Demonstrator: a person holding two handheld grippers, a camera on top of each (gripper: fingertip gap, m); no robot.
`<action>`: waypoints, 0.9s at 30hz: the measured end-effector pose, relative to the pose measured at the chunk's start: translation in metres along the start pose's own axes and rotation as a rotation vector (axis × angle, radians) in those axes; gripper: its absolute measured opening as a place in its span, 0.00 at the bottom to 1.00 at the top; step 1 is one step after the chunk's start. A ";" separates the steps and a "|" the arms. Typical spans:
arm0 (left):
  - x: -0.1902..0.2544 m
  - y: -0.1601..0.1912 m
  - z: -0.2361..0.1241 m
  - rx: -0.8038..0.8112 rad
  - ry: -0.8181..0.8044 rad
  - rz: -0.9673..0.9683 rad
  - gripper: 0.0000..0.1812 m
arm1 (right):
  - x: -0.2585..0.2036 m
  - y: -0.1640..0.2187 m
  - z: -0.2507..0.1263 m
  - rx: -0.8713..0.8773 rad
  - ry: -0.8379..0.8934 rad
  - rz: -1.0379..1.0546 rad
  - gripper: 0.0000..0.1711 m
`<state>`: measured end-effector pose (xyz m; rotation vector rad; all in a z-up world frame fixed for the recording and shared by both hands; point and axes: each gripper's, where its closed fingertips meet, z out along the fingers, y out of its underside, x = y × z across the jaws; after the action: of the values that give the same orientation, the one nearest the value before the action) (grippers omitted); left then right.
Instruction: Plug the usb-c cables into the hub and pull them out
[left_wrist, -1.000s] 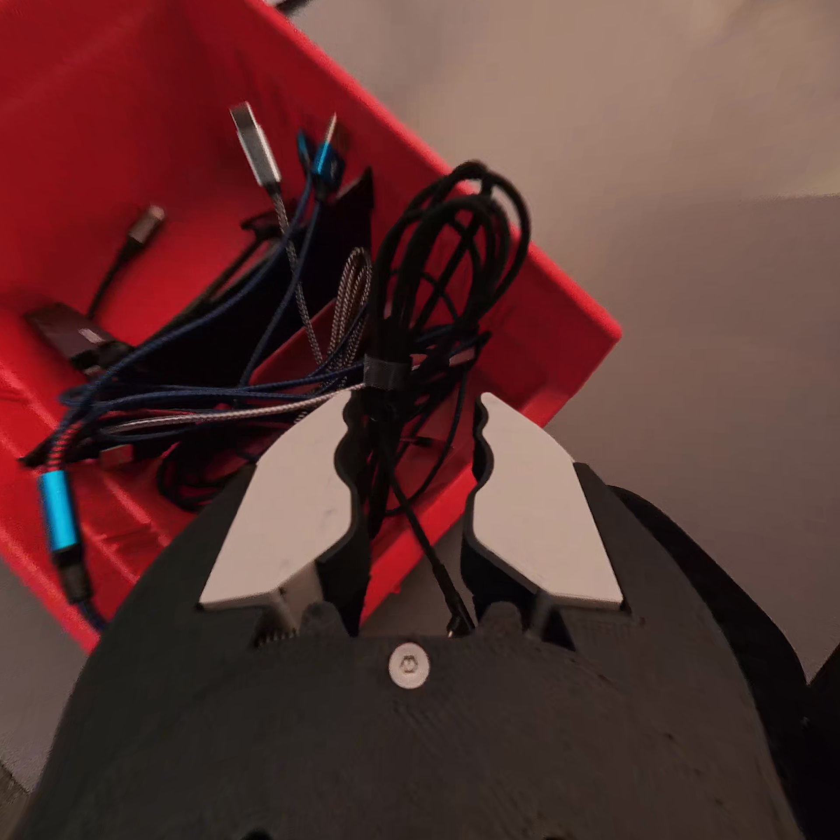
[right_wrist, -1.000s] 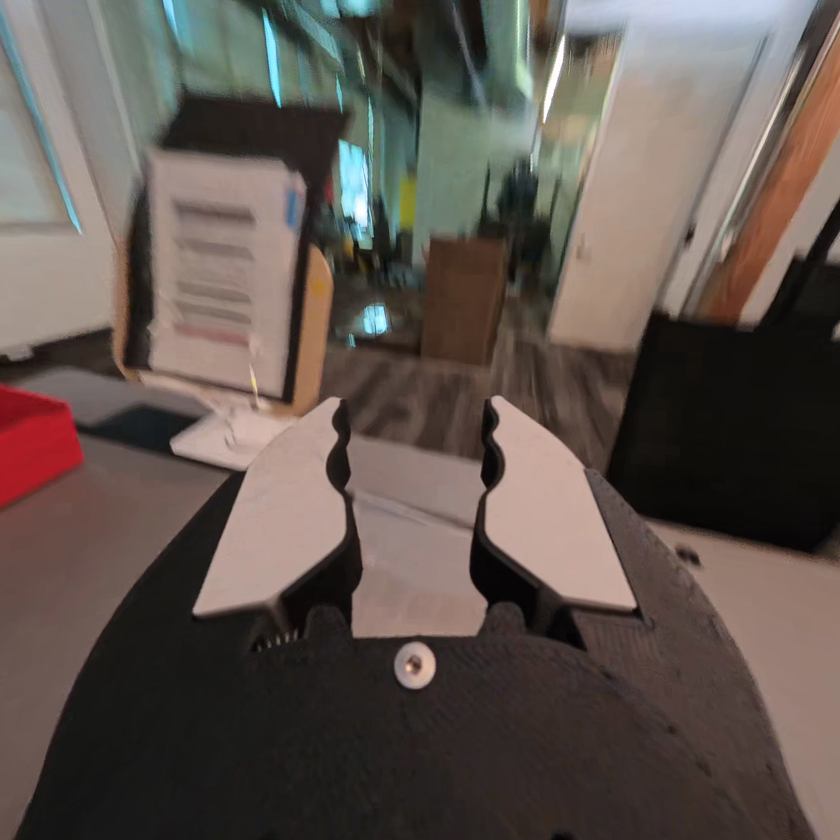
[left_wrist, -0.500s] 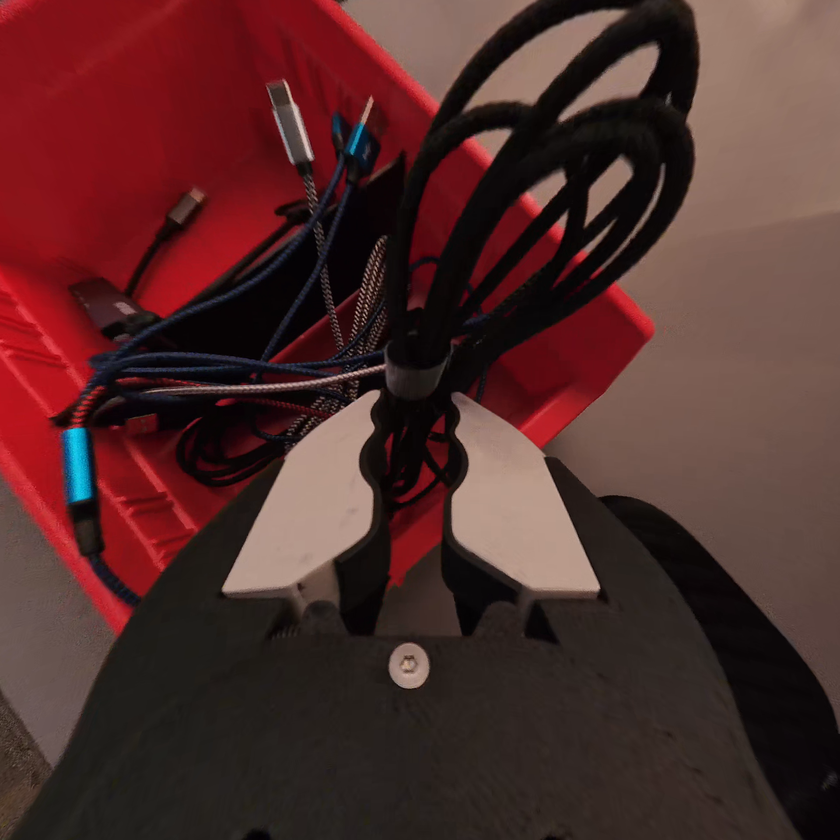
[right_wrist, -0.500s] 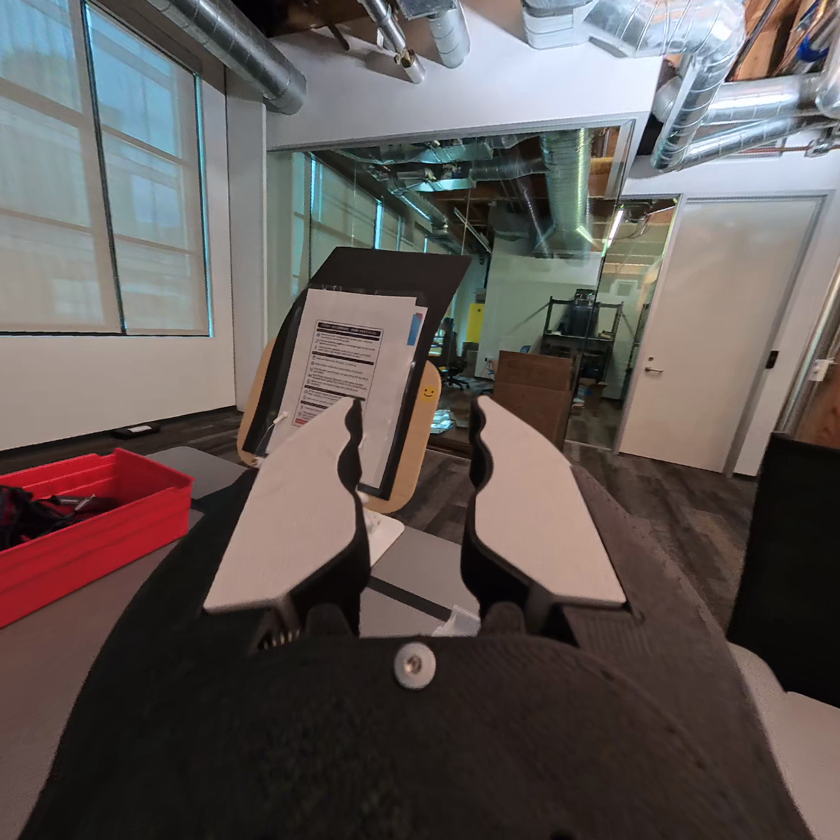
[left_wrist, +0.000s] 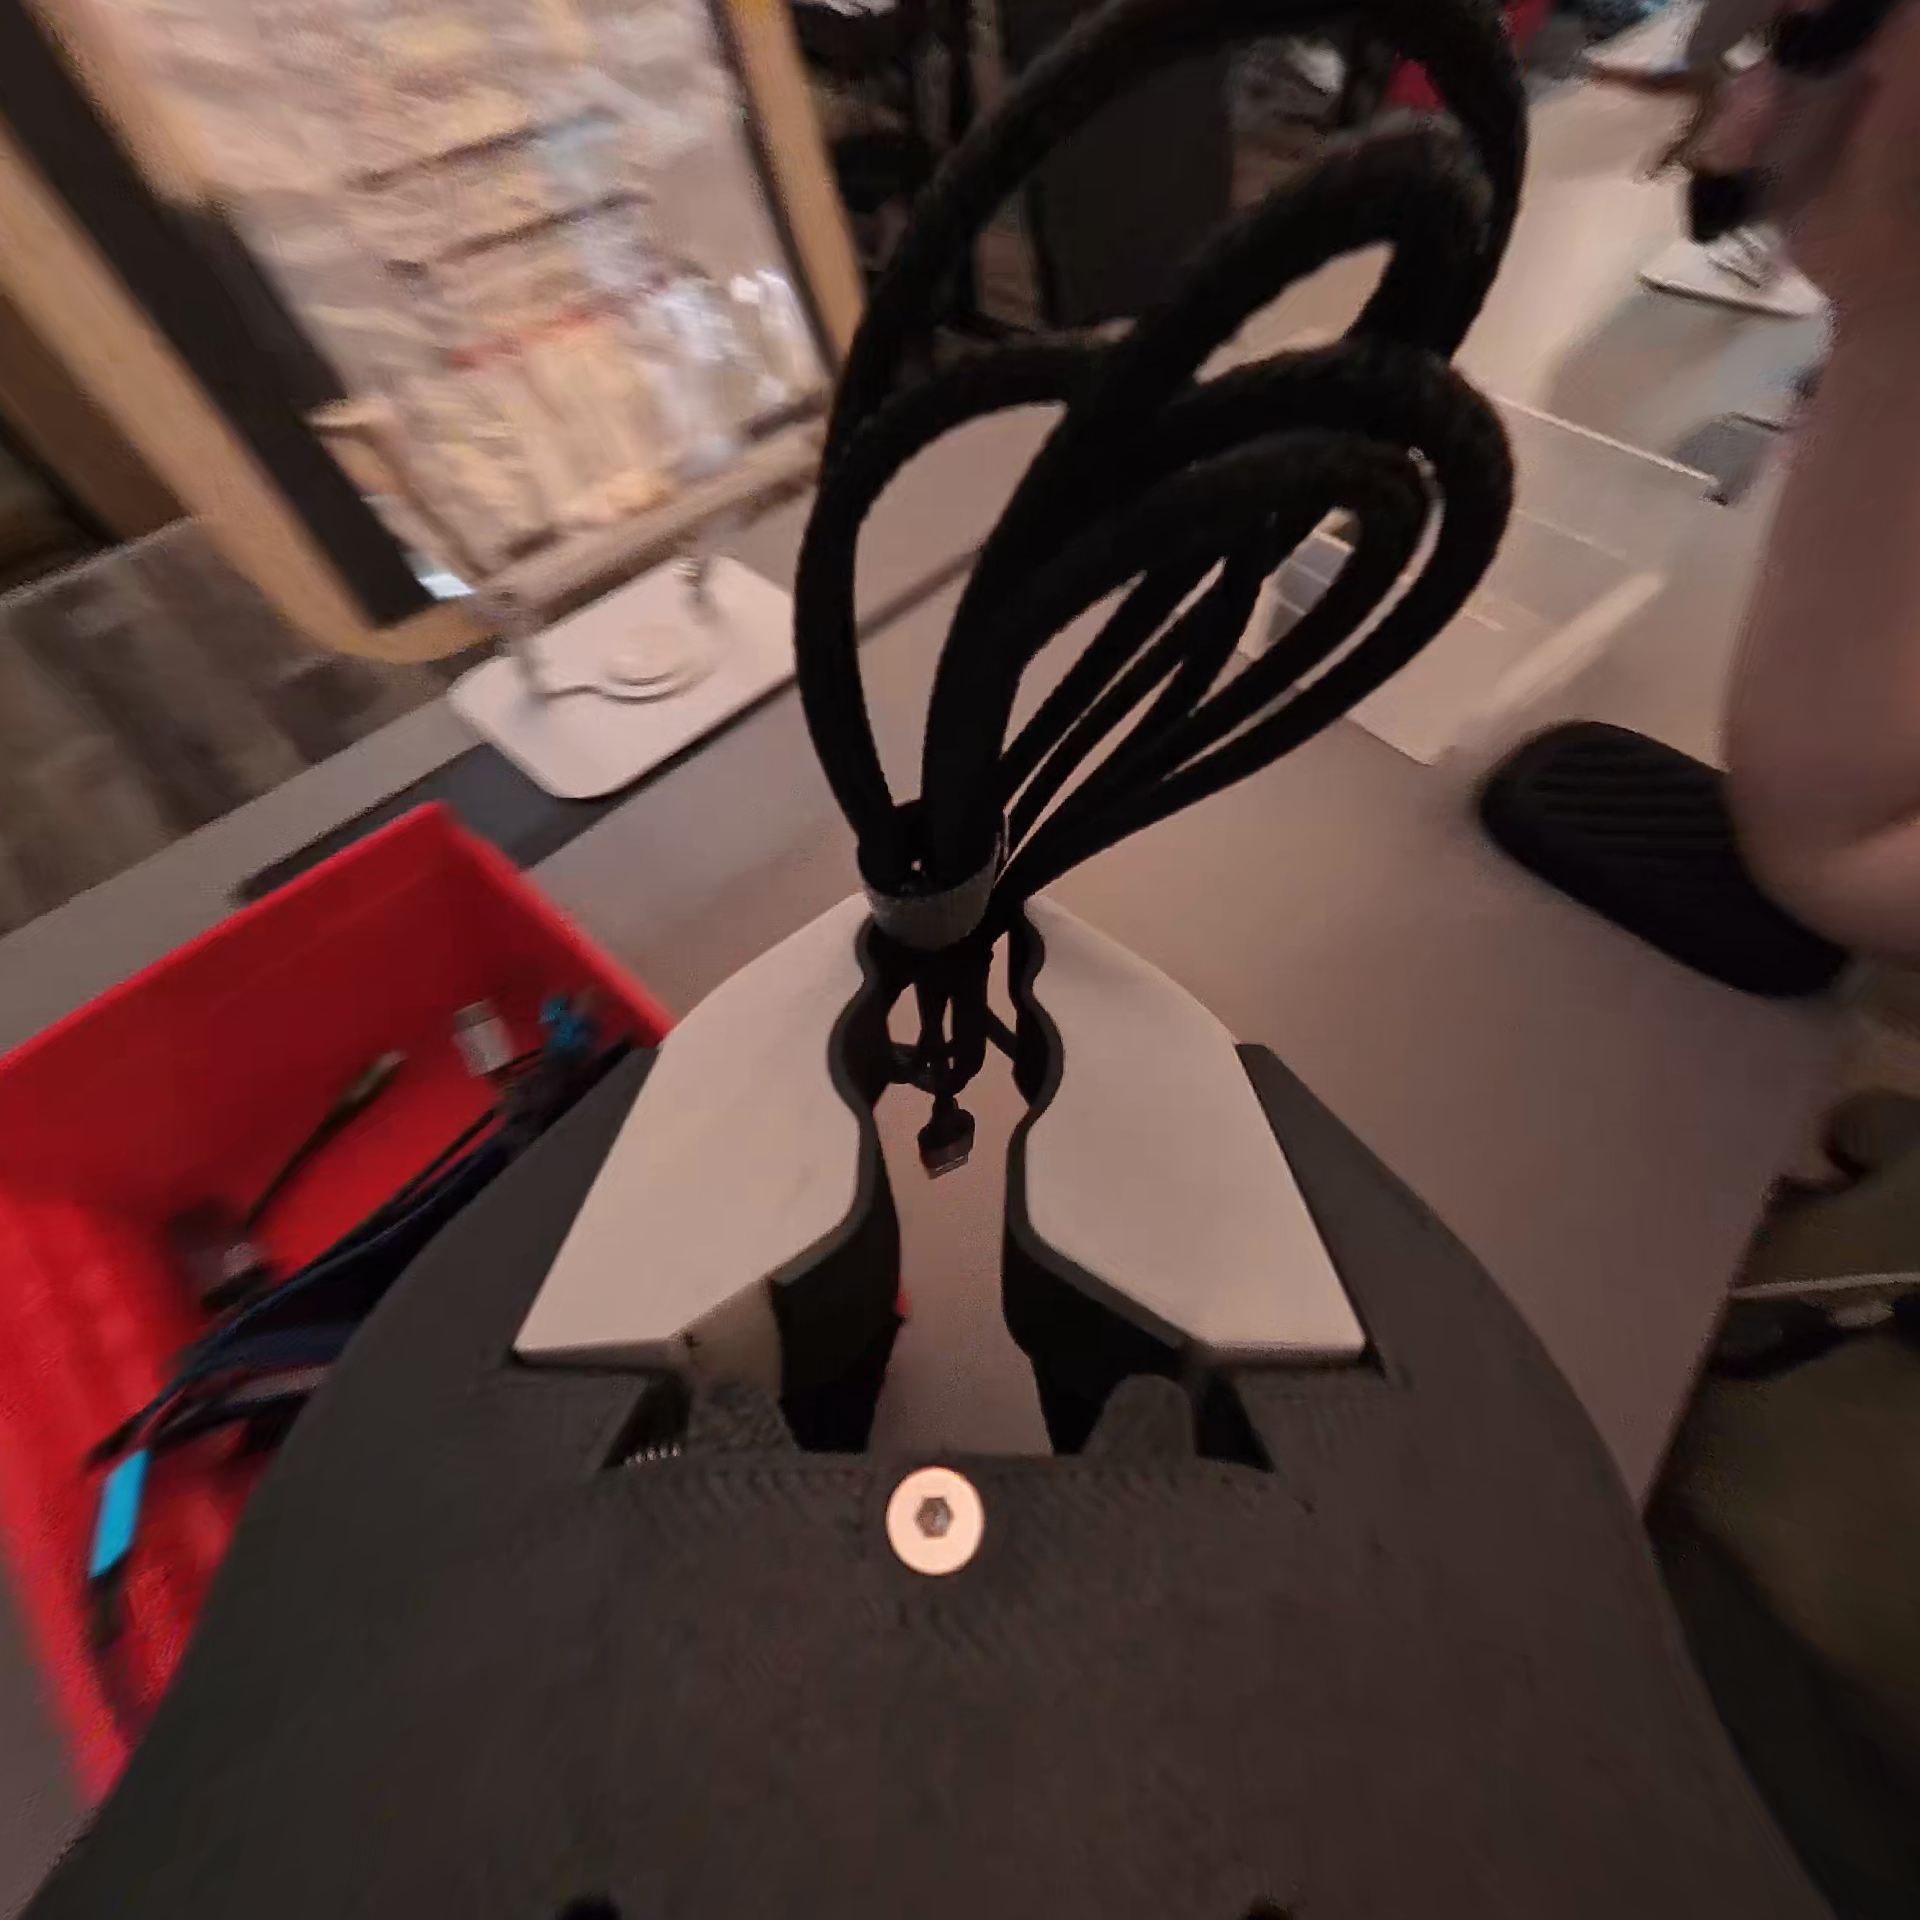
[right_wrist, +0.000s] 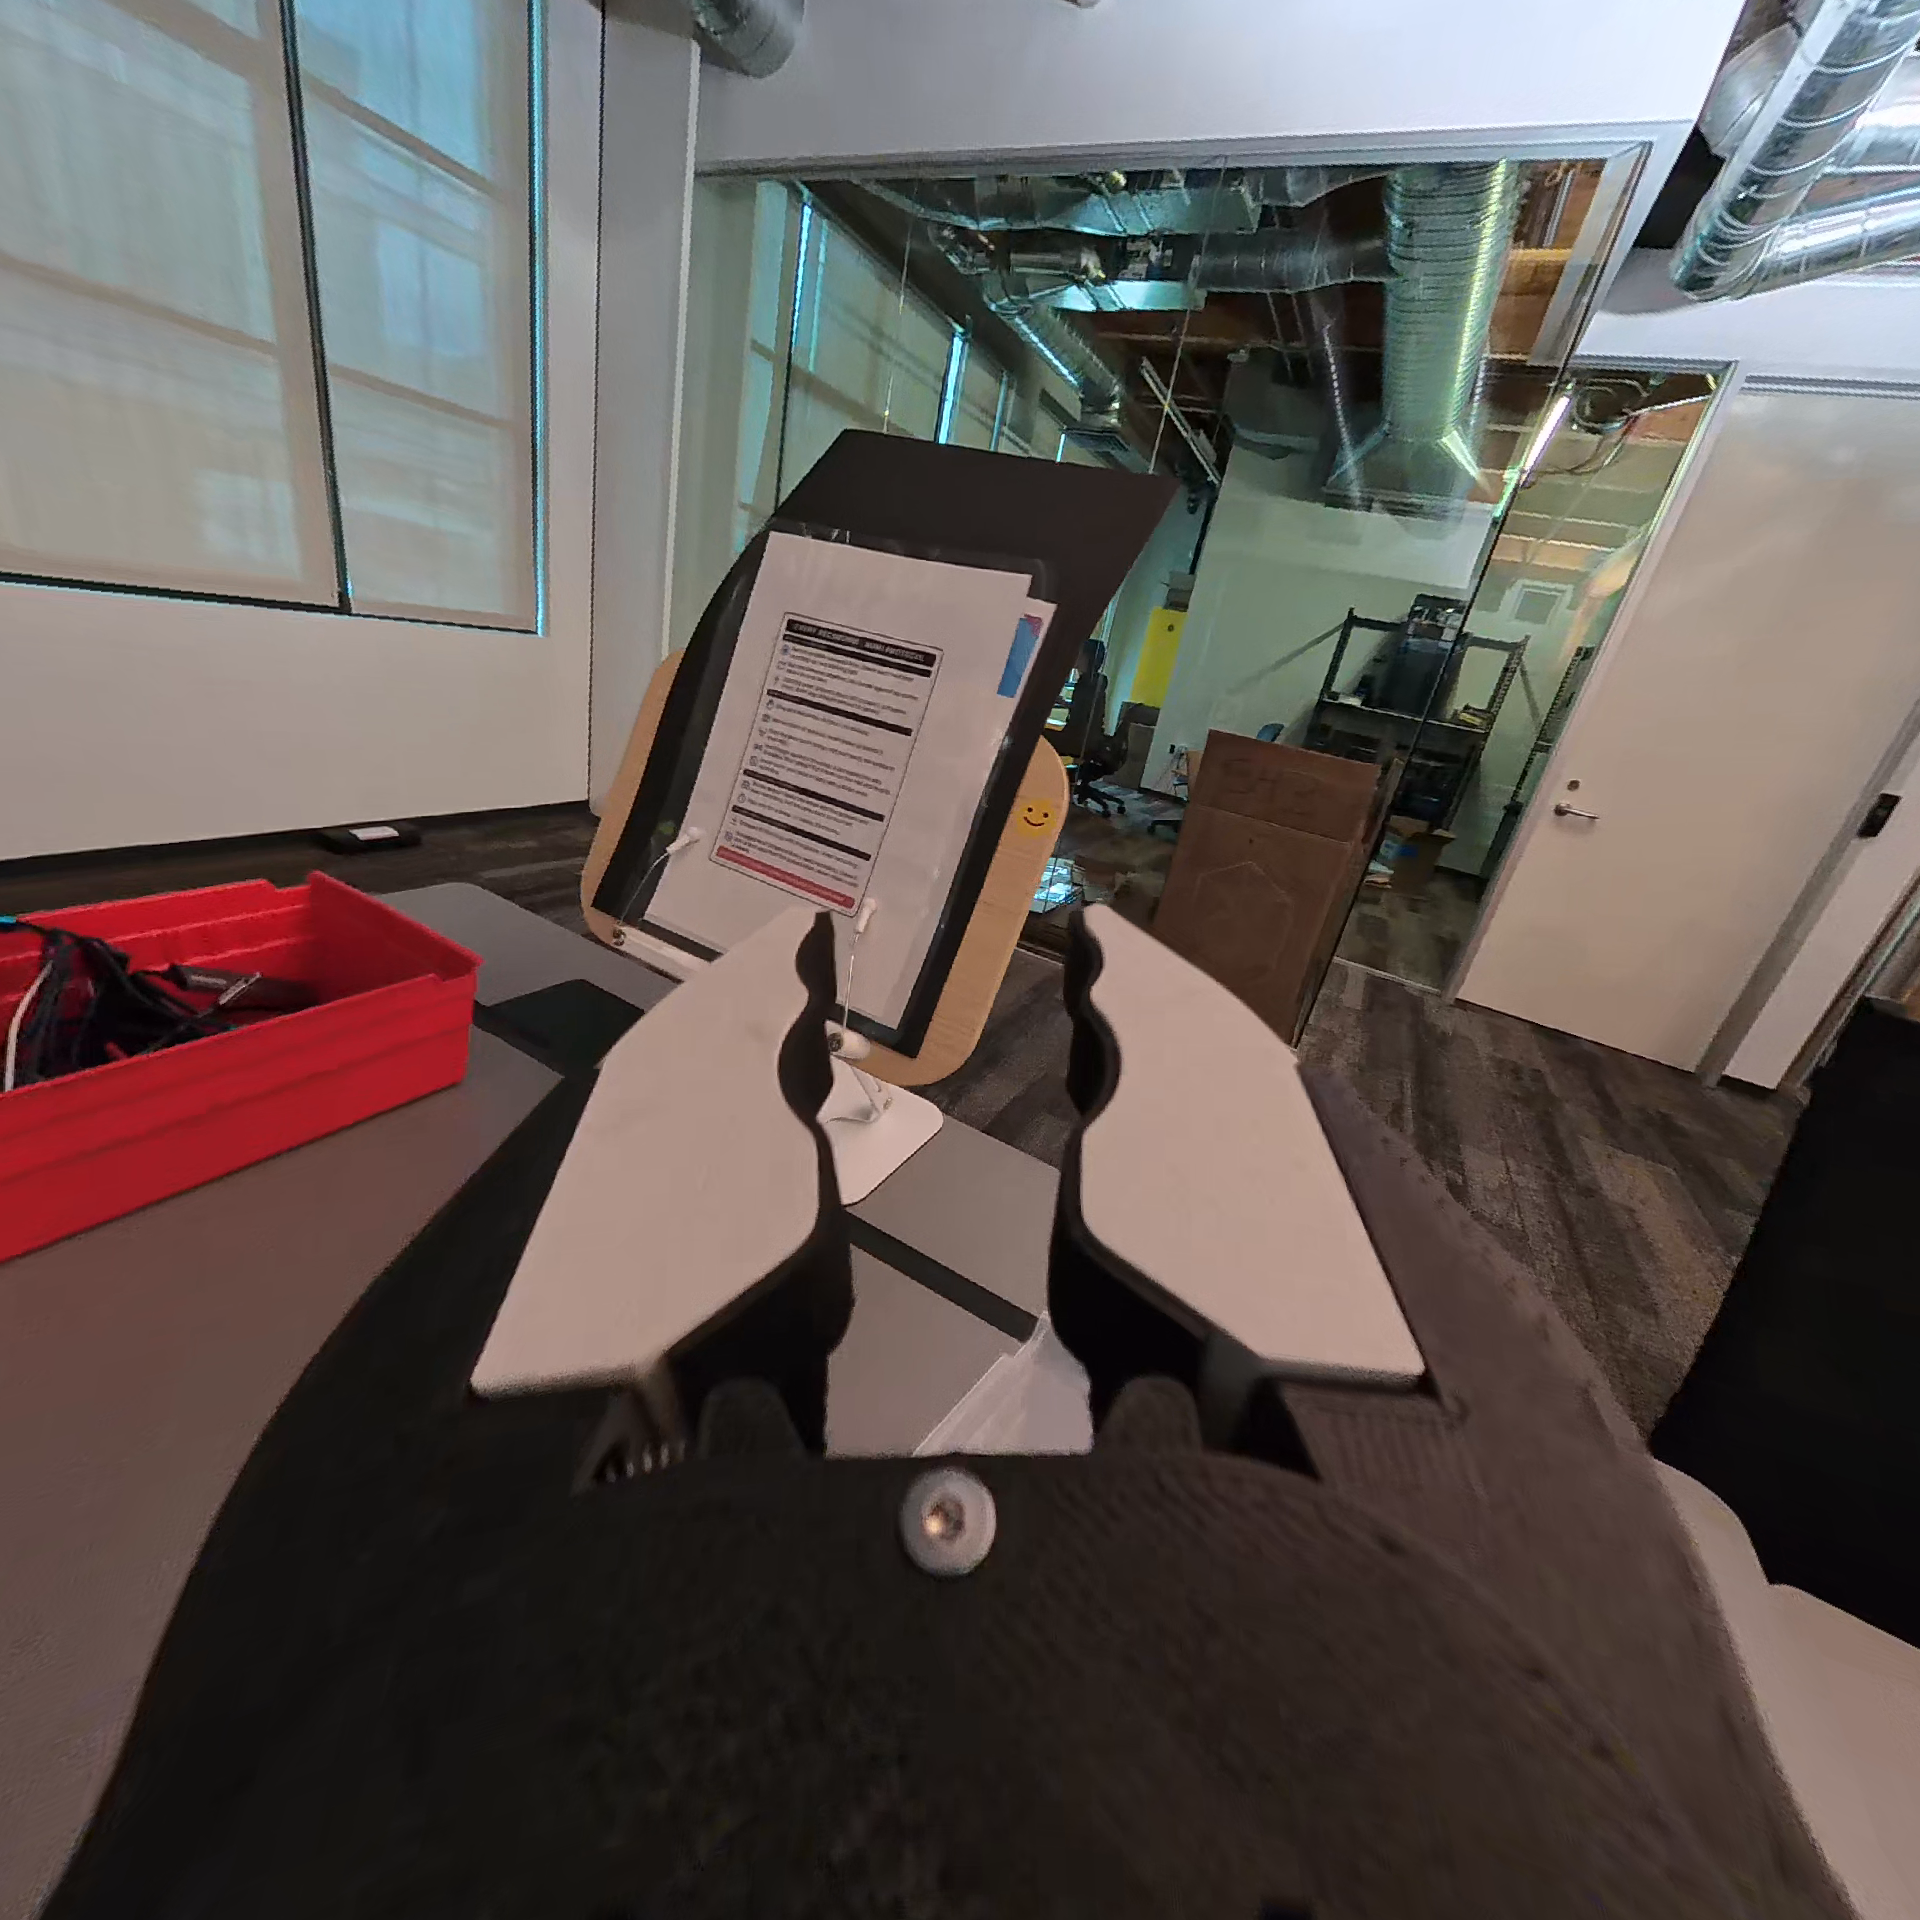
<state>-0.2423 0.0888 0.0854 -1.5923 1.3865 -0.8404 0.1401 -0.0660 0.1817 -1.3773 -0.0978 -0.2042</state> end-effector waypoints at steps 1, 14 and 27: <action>0.016 -0.001 0.016 -0.039 0.048 0.011 0.10 | -0.001 0.000 0.001 -0.002 0.001 -0.008 0.25; 0.130 0.108 0.229 -0.594 0.371 0.081 0.09 | -0.001 0.004 -0.005 -0.040 0.009 -0.054 0.24; 0.108 0.046 0.193 -0.351 0.582 -0.244 0.19 | 0.017 0.014 -0.012 -0.087 0.042 -0.037 0.24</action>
<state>-0.0722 0.0127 -0.0421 -1.8980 1.8450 -1.3402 0.1585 -0.0764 0.1691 -1.4581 -0.0803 -0.2706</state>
